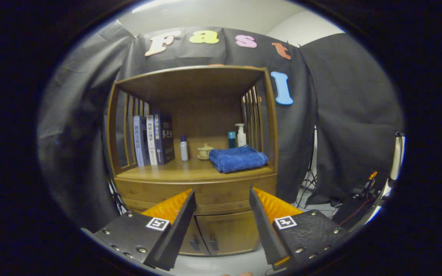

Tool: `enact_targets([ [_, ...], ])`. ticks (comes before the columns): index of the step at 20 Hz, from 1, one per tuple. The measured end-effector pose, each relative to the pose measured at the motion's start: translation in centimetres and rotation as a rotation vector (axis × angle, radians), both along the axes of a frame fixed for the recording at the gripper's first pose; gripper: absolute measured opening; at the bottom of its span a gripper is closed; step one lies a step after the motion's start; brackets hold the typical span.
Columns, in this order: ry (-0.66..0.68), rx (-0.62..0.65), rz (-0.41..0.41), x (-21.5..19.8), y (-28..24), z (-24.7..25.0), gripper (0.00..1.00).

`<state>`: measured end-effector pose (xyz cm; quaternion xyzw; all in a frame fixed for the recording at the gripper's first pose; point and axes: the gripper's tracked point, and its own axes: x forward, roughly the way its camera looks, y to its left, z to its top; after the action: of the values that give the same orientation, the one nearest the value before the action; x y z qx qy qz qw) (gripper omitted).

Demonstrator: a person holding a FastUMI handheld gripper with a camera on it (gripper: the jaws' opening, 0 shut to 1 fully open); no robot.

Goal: Pull open the drawer, take out the items inside it, and place them on the countertop above the cabinet.

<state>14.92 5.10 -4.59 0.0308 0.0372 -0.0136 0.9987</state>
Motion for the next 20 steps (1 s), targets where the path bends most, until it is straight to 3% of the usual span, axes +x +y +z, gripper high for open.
enact_targets([
  [4,0.058,0.012,0.066,4.4,4.1,-2.3,0.84],
  [10,0.198,-0.039,0.087,9.4,7.2,-7.6,0.85],
  [14,0.285,-0.056,0.1,11.7,8.3,-10.9,0.64],
  [20,0.317,-0.039,0.125,13.1,9.8,-12.7,0.63],
])
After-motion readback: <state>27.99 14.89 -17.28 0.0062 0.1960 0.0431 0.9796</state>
